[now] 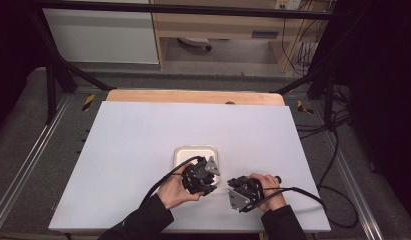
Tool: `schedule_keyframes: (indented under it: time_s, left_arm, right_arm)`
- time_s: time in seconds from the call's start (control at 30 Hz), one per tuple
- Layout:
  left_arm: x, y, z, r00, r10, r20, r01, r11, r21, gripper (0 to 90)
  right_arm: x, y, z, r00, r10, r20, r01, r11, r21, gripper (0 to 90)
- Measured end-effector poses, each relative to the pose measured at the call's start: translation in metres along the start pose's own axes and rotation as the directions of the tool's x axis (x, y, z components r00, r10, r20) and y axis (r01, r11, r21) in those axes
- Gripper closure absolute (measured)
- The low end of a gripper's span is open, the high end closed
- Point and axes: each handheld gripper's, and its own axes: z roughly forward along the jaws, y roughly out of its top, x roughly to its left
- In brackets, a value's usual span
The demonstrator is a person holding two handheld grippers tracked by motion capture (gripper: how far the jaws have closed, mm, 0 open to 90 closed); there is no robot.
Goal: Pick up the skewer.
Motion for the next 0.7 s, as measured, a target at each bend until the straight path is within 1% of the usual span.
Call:
schedule_keyframes:
  time_s: [0.07, 0.1, 0.17, 0.2, 0.23, 0.27, 0.3, 0.33, 0.4, 0.47, 0.57, 0.7]
  left_arm:
    - [0.0, -0.001, 0.001, 1.0, 0.0, 0.009, 0.0, 0.9995, 0.031, 74.7]
    - [0.0, -0.001, 0.002, 0.9999, -0.001, 0.014, 0.001, 0.9992, 0.041, 75.7]
    - [-0.001, -0.002, 0.004, 0.9999, -0.001, 0.016, 0.0, 0.998, 0.063, 77.4]
    - [-0.001, -0.003, 0.005, 0.9999, 0.0, 0.015, -0.001, 0.9978, 0.067, 78.9]
    - [-0.001, -0.003, 0.005, 0.9998, 0.001, 0.018, -0.003, 0.9968, 0.079, 79.5]
    - [-0.001, -0.003, 0.007, 0.9997, -0.003, 0.023, 0.001, 0.9968, 0.08, 80.9]
    - [-0.001, -0.004, 0.007, 0.9998, 0.005, 0.02, -0.007, 0.9958, 0.091, 81.7]
    - [-0.002, -0.004, 0.008, 0.9999, 0.004, 0.017, -0.006, 0.9953, 0.096, 83.1]
    - [-0.002, -0.004, 0.009, 0.9995, 0.01, 0.03, -0.013, 0.9954, 0.095, 85.4]
    - [-0.003, -0.005, 0.01, 0.9994, 0.015, 0.03, -0.018, 0.9946, 0.102, 87.4]
    - [-0.003, -0.005, 0.012, 0.9993, 0.025, 0.028, -0.027, 0.9938, 0.107, 87.6]
    - [-0.004, -0.006, 0.014, 0.9996, 0.021, 0.02, -0.023, 0.9943, 0.104, 88.2]
  right_arm:
    - [0.0, 0.001, 0.001, 1.0, -0.004, -0.002, 0.004, 1.0, 0.001, 89.0]
    - [-0.001, 0.002, 0.001, 0.9999, -0.013, -0.002, 0.013, 1.0, 0.0, 89.0]
    - [-0.001, 0.003, 0.001, 0.9999, -0.016, -0.003, 0.016, 1.0, 0.0, 89.0]
    - [-0.002, 0.003, 0.001, 0.9999, -0.014, -0.003, 0.014, 1.0, 0.003, 89.0]
    - [-0.002, 0.003, 0.001, 0.9997, -0.023, -0.002, 0.023, 1.0, 0.003, 89.0]
    - [-0.003, 0.003, 0.0, 0.9998, -0.021, -0.002, 0.021, 1.0, 0.006, 89.0]
    - [-0.003, 0.003, 0.0, 0.9997, -0.024, -0.004, 0.025, 1.0, 0.007, 89.0]
    - [-0.003, 0.004, 0.0, 0.9997, -0.026, -0.002, 0.026, 1.0, 0.009, 89.0]
    - [-0.003, 0.004, 0.0, 0.9995, -0.03, -0.002, 0.031, 1.0, 0.005, 89.0]
    - [-0.003, 0.005, 0.0, 0.9996, -0.027, -0.006, 0.027, 1.0, 0.012, 88.9]
    - [-0.002, 0.005, 0.0, 0.9993, -0.038, -0.005, 0.038, 0.999, 0.013, 88.9]
    - [-0.002, 0.006, 0.0, 0.9992, -0.039, -0.009, 0.039, 0.999, 0.015, 88.9]
